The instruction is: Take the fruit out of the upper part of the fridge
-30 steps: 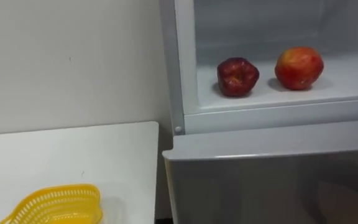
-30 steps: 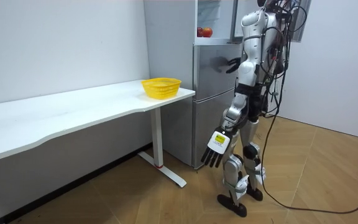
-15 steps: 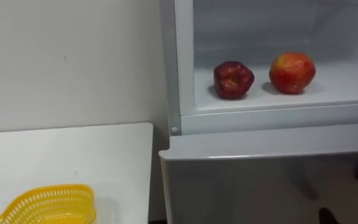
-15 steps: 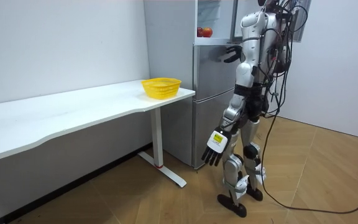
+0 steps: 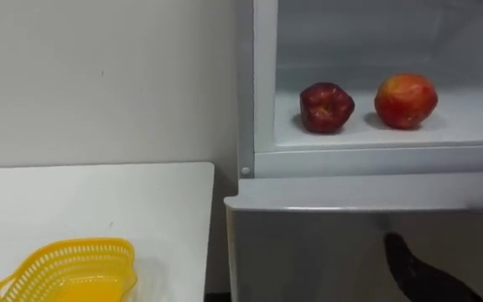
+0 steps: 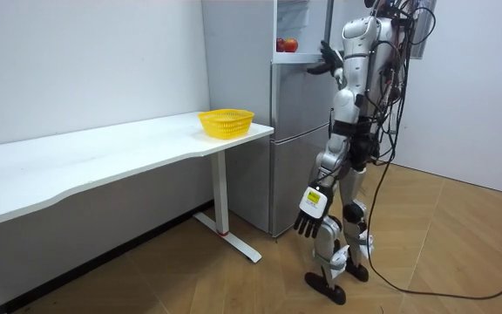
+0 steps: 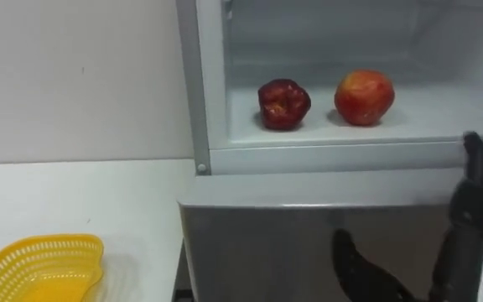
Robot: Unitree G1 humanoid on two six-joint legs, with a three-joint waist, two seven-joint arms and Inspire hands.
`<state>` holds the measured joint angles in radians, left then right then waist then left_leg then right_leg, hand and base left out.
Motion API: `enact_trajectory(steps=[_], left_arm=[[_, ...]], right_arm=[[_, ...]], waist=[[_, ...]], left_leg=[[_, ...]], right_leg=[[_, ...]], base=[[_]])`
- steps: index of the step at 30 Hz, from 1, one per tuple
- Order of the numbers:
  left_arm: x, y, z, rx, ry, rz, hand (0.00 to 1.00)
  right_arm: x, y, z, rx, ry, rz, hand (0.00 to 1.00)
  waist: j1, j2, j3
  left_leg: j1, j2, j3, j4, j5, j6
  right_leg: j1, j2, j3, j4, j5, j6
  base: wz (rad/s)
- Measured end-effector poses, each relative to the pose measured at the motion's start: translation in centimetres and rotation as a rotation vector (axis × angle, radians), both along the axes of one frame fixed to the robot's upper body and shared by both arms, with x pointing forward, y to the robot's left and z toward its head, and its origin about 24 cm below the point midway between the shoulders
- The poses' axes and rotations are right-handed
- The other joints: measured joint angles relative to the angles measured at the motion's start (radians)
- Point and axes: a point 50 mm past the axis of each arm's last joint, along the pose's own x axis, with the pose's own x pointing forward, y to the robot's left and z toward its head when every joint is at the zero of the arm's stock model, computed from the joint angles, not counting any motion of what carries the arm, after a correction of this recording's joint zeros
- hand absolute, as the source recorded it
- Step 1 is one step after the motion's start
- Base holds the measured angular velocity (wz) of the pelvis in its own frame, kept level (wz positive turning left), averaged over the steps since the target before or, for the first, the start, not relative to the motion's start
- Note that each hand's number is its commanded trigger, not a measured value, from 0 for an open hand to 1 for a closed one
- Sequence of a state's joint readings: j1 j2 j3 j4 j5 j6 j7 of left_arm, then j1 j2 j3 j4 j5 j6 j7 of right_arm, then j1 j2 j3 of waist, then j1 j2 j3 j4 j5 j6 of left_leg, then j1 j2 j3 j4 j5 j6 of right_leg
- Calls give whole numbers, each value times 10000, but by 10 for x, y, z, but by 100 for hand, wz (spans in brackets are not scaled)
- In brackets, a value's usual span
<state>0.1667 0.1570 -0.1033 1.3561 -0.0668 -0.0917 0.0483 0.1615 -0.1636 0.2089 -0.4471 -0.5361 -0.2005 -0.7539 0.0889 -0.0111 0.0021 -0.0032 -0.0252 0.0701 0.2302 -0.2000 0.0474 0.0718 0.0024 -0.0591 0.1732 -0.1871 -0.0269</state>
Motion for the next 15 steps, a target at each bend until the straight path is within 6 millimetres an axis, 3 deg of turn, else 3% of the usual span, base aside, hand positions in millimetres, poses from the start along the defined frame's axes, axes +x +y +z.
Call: enact_trajectory(steps=[2, 6, 15], left_arm=[[5, 0, 0, 3, -121, -34, 0], [9, -1, 0, -15, -202, -63, 0], [9, 0, 0, -69, -200, -43, 0]], right_arm=[[1, 11, 7, -258, -500, 635, 0], [0, 26, 11, -370, -720, 1758, 0], [-4, 38, 18, -474, -867, 2864, 0]], waist=[[20, -64, 34], [245, -258, -2], [337, -65, 27]], left_leg=[[57, -24, -145, -7, 1, -5], [132, -36, -189, -104, -11, -18], [308, -33, -200, -382, -10, -16]], right_leg=[[141, -4, -121, -118, 10, -7], [211, -17, -184, -217, 28, -25], [263, -17, -212, -212, 49, -21]], base=[[24], [4], [0]])
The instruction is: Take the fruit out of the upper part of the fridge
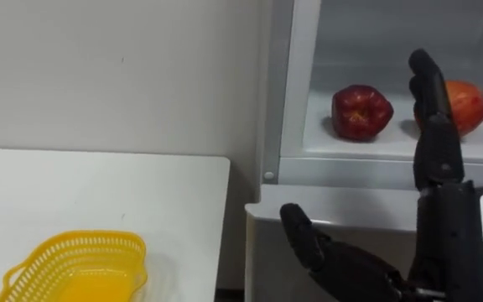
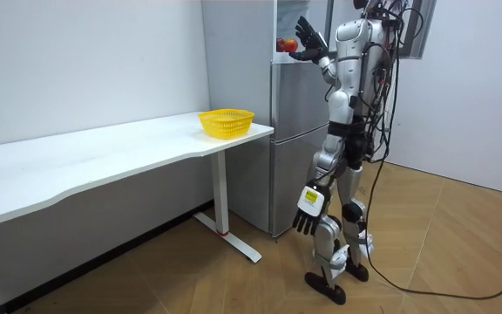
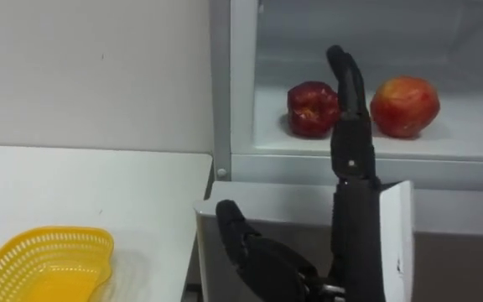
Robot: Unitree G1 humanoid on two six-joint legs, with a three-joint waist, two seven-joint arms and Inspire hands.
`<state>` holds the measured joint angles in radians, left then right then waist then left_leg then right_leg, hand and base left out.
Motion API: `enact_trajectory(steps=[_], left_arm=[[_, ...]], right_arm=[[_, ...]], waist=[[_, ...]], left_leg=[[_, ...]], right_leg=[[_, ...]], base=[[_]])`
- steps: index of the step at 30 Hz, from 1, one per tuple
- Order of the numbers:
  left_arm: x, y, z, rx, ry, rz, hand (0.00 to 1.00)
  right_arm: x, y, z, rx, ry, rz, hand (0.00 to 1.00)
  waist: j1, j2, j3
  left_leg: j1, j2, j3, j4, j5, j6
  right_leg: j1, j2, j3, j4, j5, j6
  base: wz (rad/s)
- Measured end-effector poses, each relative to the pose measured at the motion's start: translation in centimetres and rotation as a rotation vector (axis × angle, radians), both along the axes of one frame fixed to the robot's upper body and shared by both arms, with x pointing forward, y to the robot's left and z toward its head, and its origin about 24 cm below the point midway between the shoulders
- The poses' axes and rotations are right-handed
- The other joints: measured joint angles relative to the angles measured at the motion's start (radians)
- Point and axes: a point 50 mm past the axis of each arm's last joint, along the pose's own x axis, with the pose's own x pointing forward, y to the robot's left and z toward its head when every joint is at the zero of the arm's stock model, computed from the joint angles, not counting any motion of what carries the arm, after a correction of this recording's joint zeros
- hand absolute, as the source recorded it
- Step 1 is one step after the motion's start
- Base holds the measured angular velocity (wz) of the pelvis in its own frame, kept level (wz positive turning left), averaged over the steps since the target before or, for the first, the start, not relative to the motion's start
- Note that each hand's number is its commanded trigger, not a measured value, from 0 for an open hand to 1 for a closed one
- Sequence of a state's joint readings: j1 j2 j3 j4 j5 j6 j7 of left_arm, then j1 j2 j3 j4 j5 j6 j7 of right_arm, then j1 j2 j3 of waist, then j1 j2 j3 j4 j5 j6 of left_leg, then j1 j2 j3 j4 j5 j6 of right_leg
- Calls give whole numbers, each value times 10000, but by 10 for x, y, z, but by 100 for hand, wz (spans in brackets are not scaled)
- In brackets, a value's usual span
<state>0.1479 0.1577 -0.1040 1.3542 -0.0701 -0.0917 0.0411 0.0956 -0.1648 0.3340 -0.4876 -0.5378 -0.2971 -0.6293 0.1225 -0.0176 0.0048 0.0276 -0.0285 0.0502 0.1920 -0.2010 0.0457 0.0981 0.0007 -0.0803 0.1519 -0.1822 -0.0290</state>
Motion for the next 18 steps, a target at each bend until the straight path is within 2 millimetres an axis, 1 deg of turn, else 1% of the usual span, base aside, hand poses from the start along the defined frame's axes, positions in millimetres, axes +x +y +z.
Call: enact_trajectory(steps=[1, 4, 7, 10, 13, 16, 18], left_arm=[[0, 0, 0, -59, 8, -8, 0], [-1, -1, 0, -125, 84, -36, 0], [-2, -1, 0, -137, 217, -1, 0], [-2, -1, -1, -243, 259, 3, 0], [-4, -2, -1, -333, 319, -51, 0], [-6, -2, -1, -354, 483, -293, 0], [-8, -3, -1, -507, 554, -251, 0]], right_arm=[[1, 0, 0, 63, 68, 98, 0], [2, -1, 2, 341, 159, 308, 0], [5, -2, 3, 611, 231, 460, 0], [9, -10, 5, 920, 355, 405, 0], [11, -19, 6, 797, 287, -64, 0], [13, -26, 7, 628, 351, -371, 0], [16, -32, 8, 747, 536, -461, 0]], waist=[[22, 31, -16], [87, 88, -12], [-3, 106, -13], [-67, 95, -18], [-100, 31, -44], [-114, 1, -45], [-170, -52, -53]], left_leg=[[19, -1, 0, -36, 1, 0], [17, -1, 4, -31, 1, 0], [1, -3, -26, -29, 1, 0], [-9, -10, -65, -34, 1, 0], [-5, -11, -66, -40, 1, 0], [-6, -11, -67, -18, 1, 0], [-18, -12, -131, 9, 2, -1]], right_leg=[[2, 0, 0, -1, 0, 0], [2, 2, -5, -5, 0, 0], [3, 1, -40, -5, 0, 0], [14, -1, -69, 0, 0, 0], [14, -7, -127, 5, 0, 1], [13, -10, -164, 2, -1, 2], [11, -20, -319, 0, -1, 2]], base=[[0], [0], [2], [3], [0], [0], [5]])
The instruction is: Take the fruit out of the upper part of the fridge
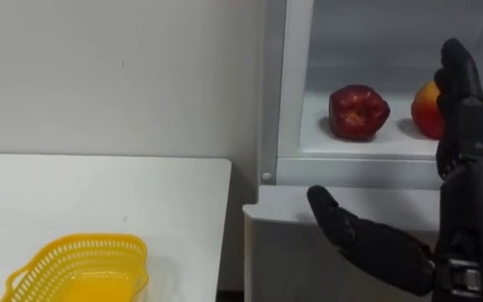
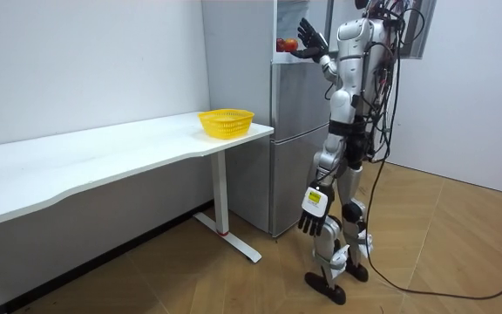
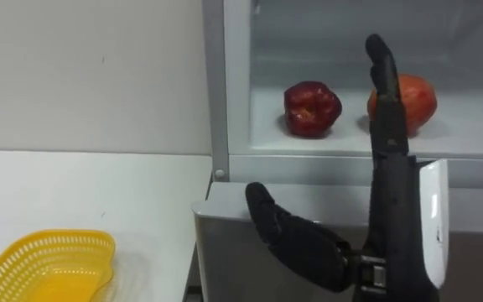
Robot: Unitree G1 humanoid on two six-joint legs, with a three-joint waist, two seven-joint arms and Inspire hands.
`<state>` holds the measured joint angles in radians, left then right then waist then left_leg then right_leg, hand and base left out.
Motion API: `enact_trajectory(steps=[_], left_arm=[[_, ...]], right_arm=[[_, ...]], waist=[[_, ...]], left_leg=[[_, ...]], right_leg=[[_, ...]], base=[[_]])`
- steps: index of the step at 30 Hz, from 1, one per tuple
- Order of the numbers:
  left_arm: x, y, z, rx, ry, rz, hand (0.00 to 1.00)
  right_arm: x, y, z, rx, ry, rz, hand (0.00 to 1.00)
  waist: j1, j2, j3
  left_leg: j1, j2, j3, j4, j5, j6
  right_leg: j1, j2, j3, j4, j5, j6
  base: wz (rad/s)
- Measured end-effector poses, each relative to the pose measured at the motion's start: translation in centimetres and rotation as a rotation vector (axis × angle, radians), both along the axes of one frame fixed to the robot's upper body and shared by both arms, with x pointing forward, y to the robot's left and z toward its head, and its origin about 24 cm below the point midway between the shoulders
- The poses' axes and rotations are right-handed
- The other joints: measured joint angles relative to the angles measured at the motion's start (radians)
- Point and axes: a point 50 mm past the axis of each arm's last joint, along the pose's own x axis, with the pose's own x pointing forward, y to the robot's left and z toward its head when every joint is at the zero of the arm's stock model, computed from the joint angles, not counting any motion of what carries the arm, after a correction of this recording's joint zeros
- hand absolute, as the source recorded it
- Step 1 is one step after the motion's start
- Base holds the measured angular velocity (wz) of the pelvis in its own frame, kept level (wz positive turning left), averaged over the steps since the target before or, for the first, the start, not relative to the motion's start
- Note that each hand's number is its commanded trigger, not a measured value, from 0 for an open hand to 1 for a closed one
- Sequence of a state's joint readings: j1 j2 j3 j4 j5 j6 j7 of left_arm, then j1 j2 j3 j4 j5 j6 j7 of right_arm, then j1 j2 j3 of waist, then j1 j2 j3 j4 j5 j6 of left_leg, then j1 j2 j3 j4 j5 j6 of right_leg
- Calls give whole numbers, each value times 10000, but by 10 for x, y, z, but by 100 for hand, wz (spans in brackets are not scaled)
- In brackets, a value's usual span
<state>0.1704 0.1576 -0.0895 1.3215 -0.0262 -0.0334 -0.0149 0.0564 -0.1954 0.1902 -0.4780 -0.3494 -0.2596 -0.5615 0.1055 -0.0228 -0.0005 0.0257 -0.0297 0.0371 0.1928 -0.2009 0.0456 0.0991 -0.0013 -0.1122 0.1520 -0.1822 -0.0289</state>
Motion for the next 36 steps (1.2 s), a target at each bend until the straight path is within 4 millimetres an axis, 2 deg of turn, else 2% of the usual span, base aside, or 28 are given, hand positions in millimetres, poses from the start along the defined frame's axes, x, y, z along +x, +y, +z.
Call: enact_trajectory(steps=[2, 8, 11, 14, 18, 26, 36], left_arm=[[2, 0, 0, -48, -88, 72, 0], [1, 1, 0, -208, -6, -319, 0], [-1, 1, 1, -207, 83, -535, 0], [-2, 2, 1, -302, 114, -350, 0], [-5, 2, 1, -547, 264, -360, 0], [-6, 1, 1, -749, 432, -676, 0], [1, 1, 1, -689, 163, -737, 0]], right_arm=[[1, -6, 2, 157, 20, -112, 0], [12, -25, 34, 87, -1497, -1019, 0], [13, -30, 42, 119, -1944, -1343, 0], [13, -35, 43, 65, -1971, -1588, 0], [19, -41, 40, -228, -1599, -1717, 0], [28, -40, 40, -545, -1208, -1449, 0], [35, -35, 52, -744, -1283, -1135, 0]], waist=[[-5, -59, -8], [-183, -148, 12], [-218, -187, 43], [-227, -236, 75], [-224, -253, 74], [-180, -268, 71], [-179, -285, 62]], left_leg=[[-42, -12, -102, 43, 0, 0], [-21, -17, -207, 114, 1, -1], [53, -11, -230, 113, -1, -3], [23, -21, -337, 119, -3, -5], [11, -24, -403, 133, -3, -7], [33, -31, -401, 157, 2, -15], [18, -26, -401, 209, 1, -14]], right_leg=[[1, -1, -51, 1, 0, 0], [84, -8, -158, 1, 0, 0], [177, -4, -200, -4, 0, 0], [206, -9, -277, -4, 0, 0], [221, -15, -297, -4, -1, 1], [250, -8, -286, -3, -1, 1], [237, -12, -279, -2, -1, 1]], base=[[9], [4], [5], [8], [3], [0], [0]])
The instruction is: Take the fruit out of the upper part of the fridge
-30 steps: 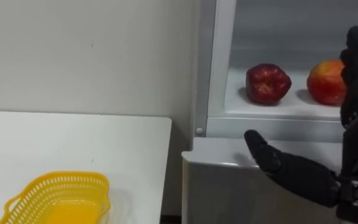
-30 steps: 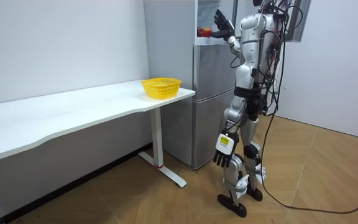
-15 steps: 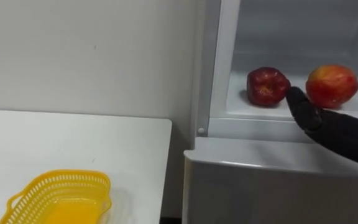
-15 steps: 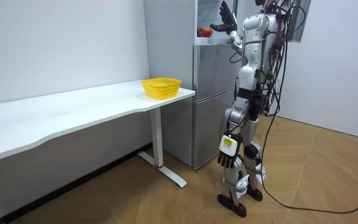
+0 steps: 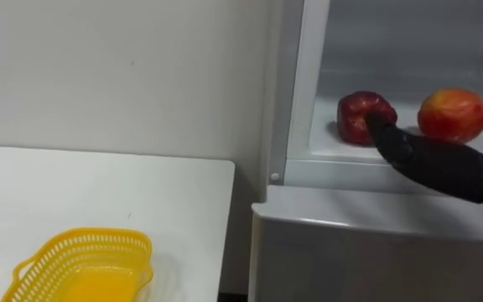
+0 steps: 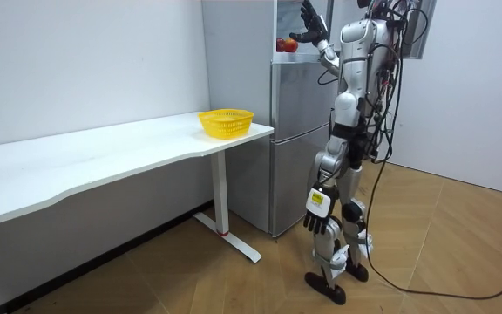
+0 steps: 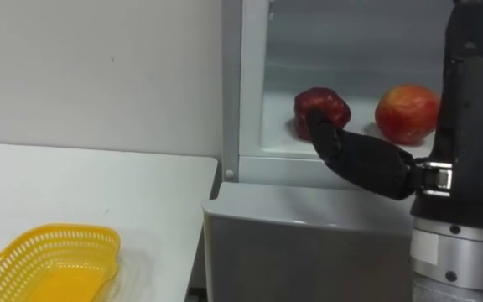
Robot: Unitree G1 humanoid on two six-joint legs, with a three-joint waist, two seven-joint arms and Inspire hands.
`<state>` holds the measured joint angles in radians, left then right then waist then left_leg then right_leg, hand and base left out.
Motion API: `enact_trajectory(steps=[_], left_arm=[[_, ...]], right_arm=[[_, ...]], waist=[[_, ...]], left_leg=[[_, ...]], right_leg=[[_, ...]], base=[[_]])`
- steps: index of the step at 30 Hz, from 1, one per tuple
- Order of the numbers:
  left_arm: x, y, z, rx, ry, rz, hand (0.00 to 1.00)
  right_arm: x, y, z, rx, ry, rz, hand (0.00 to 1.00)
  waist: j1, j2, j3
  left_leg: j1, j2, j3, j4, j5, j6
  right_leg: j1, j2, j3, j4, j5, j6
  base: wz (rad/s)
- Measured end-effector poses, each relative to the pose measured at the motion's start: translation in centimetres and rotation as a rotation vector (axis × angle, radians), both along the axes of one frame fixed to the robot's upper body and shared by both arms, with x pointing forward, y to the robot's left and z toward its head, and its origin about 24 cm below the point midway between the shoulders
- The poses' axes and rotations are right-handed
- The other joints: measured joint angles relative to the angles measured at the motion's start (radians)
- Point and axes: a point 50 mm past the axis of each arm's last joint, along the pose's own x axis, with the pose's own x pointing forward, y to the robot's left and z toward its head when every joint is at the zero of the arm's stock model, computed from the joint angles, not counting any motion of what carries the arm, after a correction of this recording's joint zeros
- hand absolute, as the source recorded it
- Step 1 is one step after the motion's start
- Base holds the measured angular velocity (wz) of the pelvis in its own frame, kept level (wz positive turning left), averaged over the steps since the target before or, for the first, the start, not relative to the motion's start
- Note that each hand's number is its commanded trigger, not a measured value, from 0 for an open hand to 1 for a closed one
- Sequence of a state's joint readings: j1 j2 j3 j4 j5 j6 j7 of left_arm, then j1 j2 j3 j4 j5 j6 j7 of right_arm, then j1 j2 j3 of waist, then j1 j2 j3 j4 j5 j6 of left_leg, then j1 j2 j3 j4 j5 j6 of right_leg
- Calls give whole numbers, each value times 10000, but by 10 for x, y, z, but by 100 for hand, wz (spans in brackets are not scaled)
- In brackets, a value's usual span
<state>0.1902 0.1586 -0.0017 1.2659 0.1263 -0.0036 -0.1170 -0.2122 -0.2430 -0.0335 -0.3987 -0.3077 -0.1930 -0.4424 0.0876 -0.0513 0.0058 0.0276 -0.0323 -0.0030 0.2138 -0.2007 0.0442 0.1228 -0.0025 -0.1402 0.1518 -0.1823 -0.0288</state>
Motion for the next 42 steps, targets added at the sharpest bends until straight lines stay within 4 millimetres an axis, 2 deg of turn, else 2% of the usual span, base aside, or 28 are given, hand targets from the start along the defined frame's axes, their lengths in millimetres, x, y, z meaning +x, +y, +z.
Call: enact_trajectory(steps=[7, 16, 23, 36, 42], left_arm=[[2, 0, 0, 56, -71, -57, 0], [3, 3, 1, 77, -53, -296, 0], [2, 4, 1, 51, 5, -120, 0], [2, 6, 2, 23, 30, 117, 0], [3, 9, 2, 85, -11, 293, 0]], right_arm=[[2, 2, 2, -98, 63, 38, 0], [13, 0, 9, -472, 7, -126, 0], [21, 0, 15, -411, -137, -193, 0], [26, -5, 13, -633, 266, -367, 0], [35, -7, 11, -715, 840, -380, 0]], waist=[[49, -24, -16], [153, -285, 14], [310, -288, 32], [366, -269, 32], [369, -269, 32]], left_leg=[[8, 10, 14, -13, 0, 0], [-22, -8, -37, 9, 2, -5], [-79, -12, -103, 91, -8, -15], [-75, -18, -136, 112, -7, -15], [-82, -16, -145, 173, -7, -14]], right_leg=[[-14, 2, -16, 1, 0, 0], [4, 6, -110, 6, 0, 0], [-28, 10, -162, 5, 0, 0], [-14, -5, -280, 6, 0, 0], [14, -11, -278, 7, 0, 0]], base=[[0], [1], [2], [1], [0]])
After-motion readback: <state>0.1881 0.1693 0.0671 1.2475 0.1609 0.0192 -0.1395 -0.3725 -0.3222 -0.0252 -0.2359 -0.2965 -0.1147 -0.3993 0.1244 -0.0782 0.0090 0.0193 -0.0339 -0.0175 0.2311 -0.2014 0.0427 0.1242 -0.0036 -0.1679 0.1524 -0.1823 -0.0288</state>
